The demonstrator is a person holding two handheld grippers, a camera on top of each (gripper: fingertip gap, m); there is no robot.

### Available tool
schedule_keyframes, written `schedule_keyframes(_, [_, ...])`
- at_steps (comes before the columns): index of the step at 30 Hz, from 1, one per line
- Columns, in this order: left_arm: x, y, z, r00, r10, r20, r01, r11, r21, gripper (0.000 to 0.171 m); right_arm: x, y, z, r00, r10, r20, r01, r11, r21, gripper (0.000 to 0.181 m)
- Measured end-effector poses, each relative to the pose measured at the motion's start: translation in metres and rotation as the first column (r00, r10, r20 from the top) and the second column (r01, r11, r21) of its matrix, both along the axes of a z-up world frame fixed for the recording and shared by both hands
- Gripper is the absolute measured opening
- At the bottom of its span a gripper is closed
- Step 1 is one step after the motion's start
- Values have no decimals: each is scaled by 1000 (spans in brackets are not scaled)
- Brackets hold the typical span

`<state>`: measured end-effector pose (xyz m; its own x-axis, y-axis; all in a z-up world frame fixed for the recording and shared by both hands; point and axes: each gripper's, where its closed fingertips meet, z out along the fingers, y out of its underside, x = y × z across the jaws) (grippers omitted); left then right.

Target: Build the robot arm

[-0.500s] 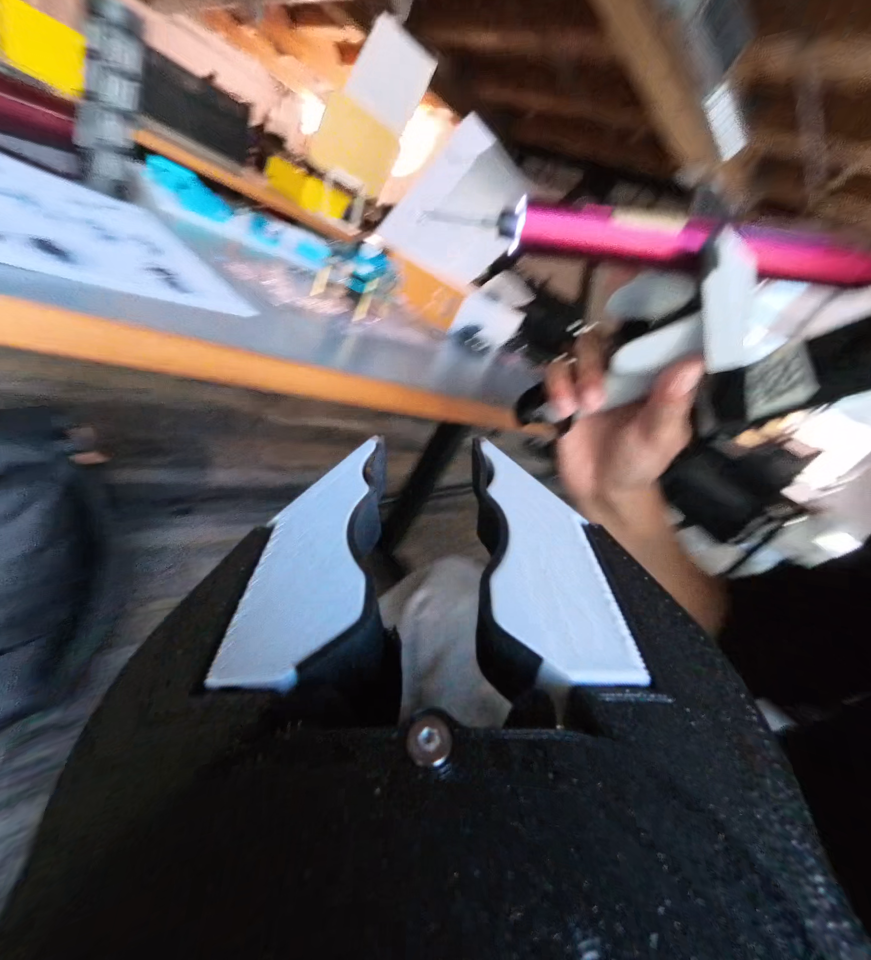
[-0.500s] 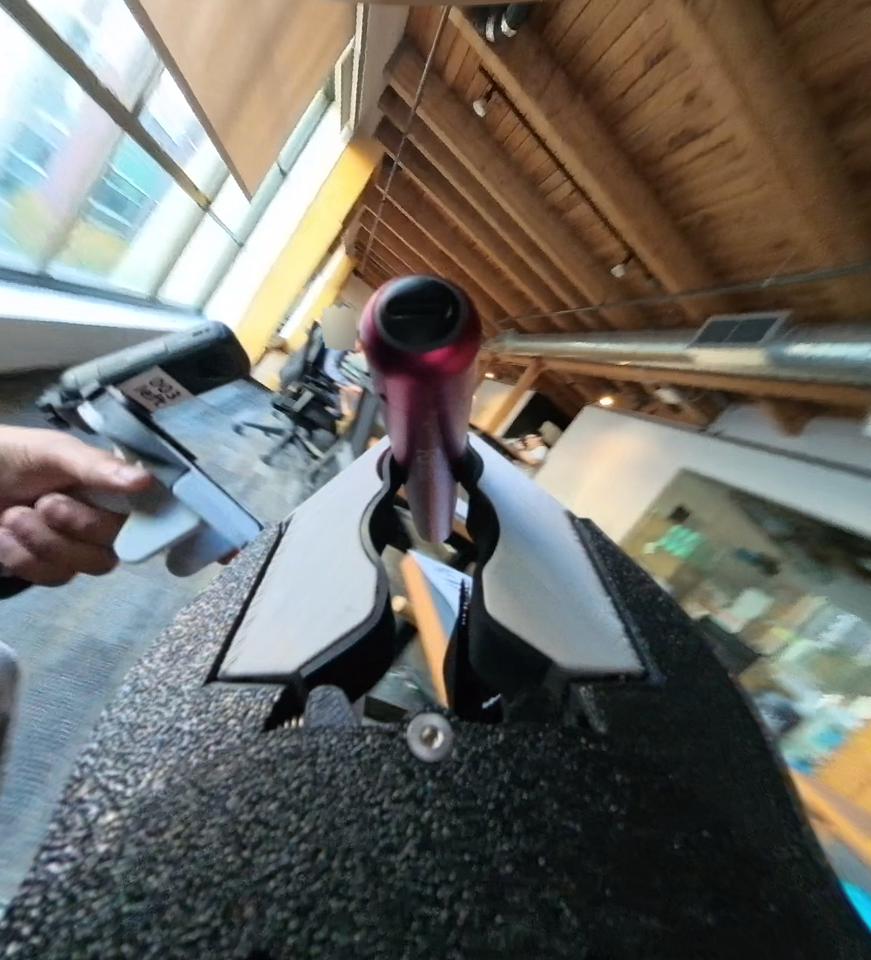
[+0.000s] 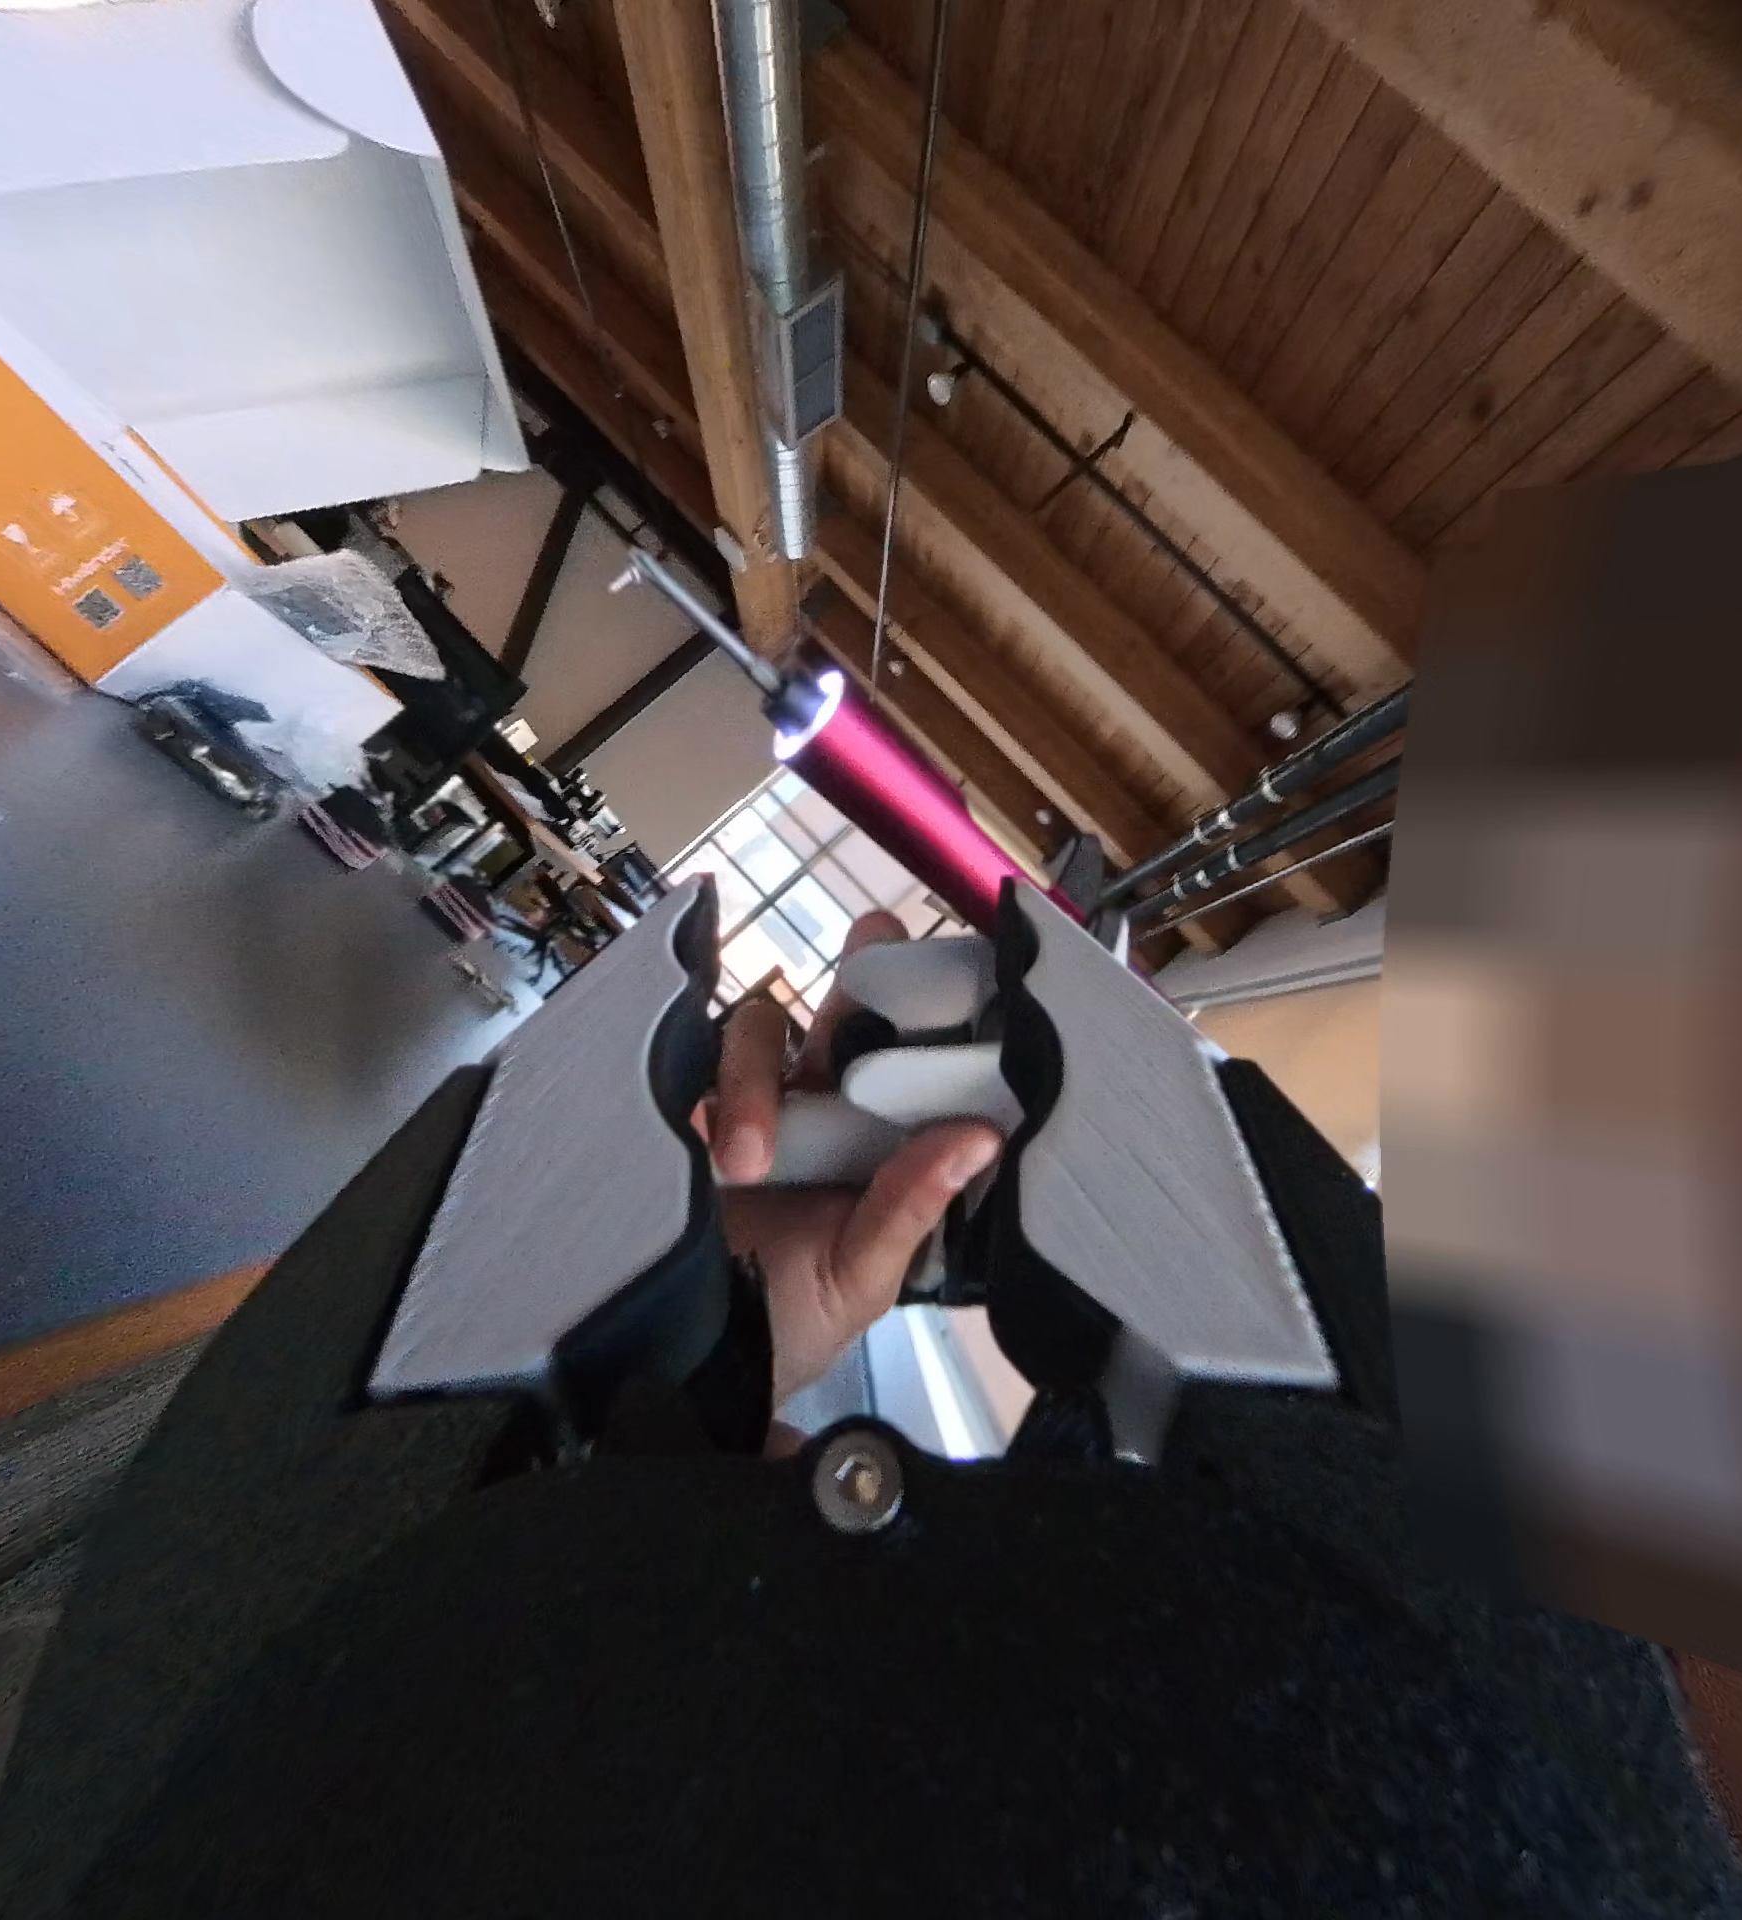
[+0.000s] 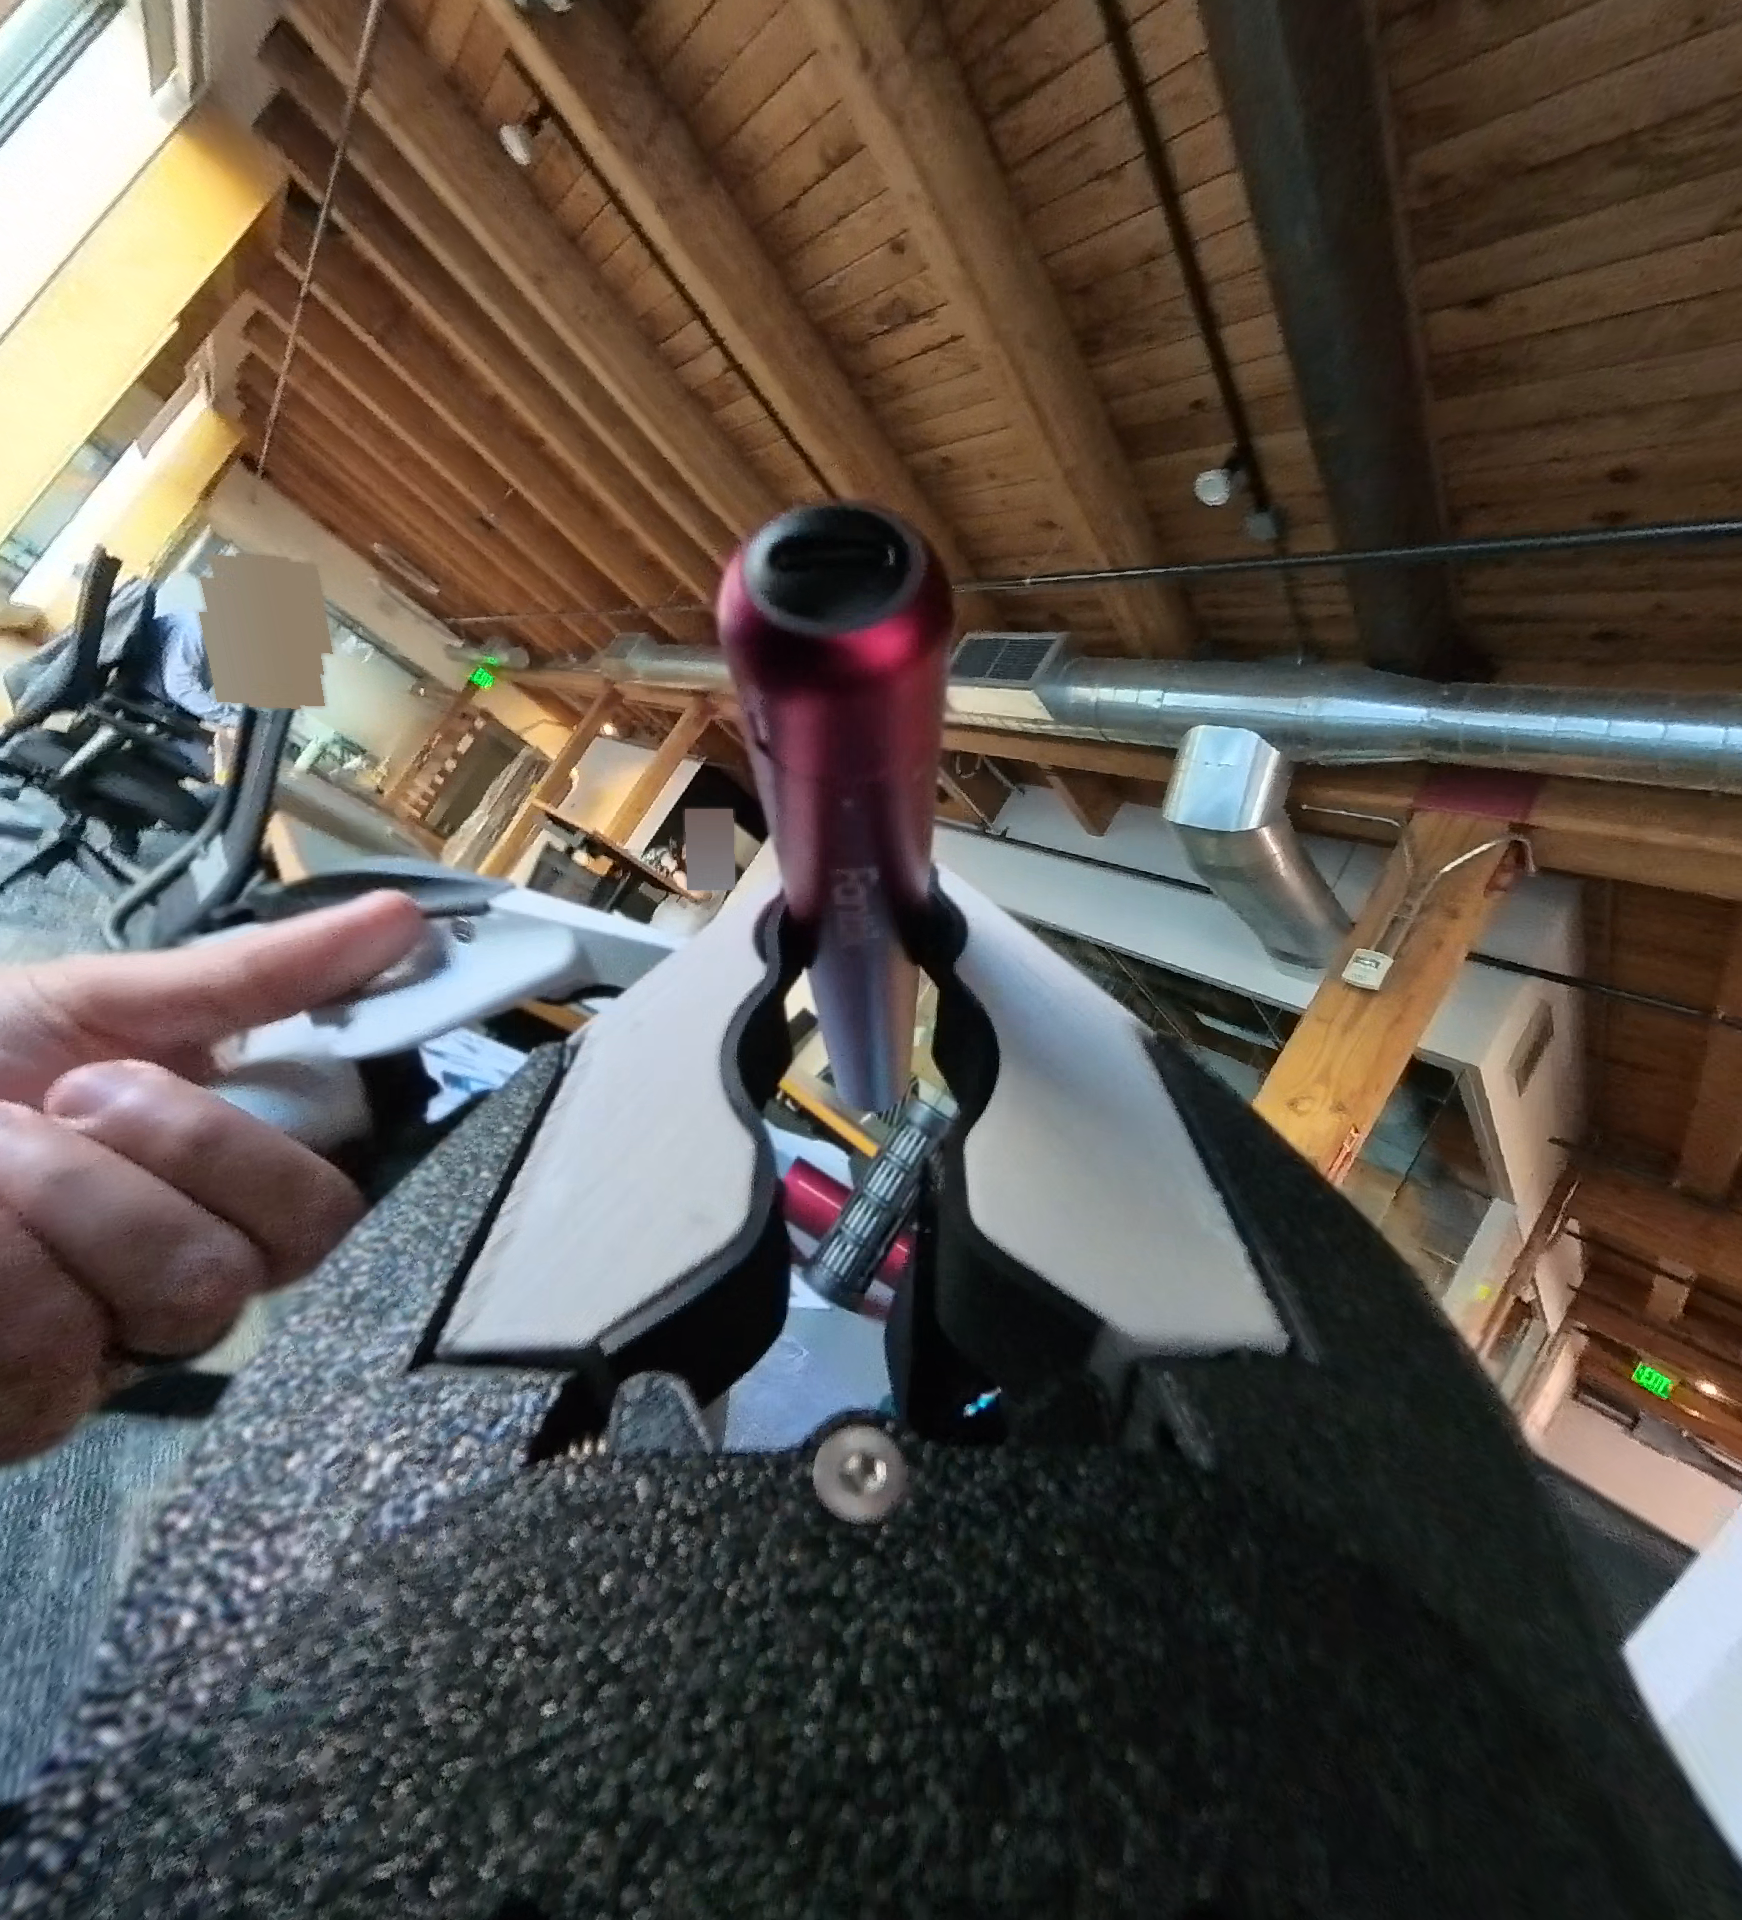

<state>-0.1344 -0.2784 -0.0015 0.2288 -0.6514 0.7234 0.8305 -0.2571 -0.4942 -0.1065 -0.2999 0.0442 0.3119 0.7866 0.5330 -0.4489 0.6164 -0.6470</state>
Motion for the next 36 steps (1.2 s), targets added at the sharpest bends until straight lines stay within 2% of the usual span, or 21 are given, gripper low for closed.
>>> schedule_keyframes(5, [-5, 41, 8, 991, -31, 128, 29, 999, 18, 50, -6, 30, -9, 999, 10, -38, -12, 998, -58, 21])
schedule_keyframes(7, [-9, 53, 3, 990, -47, 133, 45, 999, 15, 39, -17, 39, -17, 999, 35, -35, -37, 996, -78, 21])
schedule_keyframes(10, [-23, 68, -4, 987, -72, 144, 73, 997, 1, 31, -34, 57, -27, 1000, 11, -22, -13, 997, -81, 21])
schedule_keyframes(14, [-50, 86, 0, 990, -51, 128, 53, 999, -8, 27, -60, 79, -31, 999, 4, 42, 0, 997, -82, 21])
schedule_keyframes(17, [-70, 99, 6, 995, -2, 103, 6, 999, -42, 23, -80, 99, -33, 986, -10, 166, 29, 993, -113, 21])
schedule_keyframes(19, [-77, 108, 5, 994, 23, 109, -14, 997, -79, 22, -89, 112, -38, 965, -6, 261, 56, 981, -184, 21])
schedule_keyframes(23, [-77, 129, -7, 975, -24, 220, 59, 986, -156, 22, -92, 132, -45, 938, -22, 347, 109, 966, -233, 21])
schedule_keyframes(28, [-83, 149, -15, 940, -38, 340, 106, 977, -183, 21, -99, 156, -50, 904, -100, 416, 205, 955, -215, 30])
schedule_keyframes(36, [-96, 161, -19, 909, -1, 417, 104, 969, -223, 20, -116, 169, -56, 866, -121, 486, 230, 958, -172, 42])
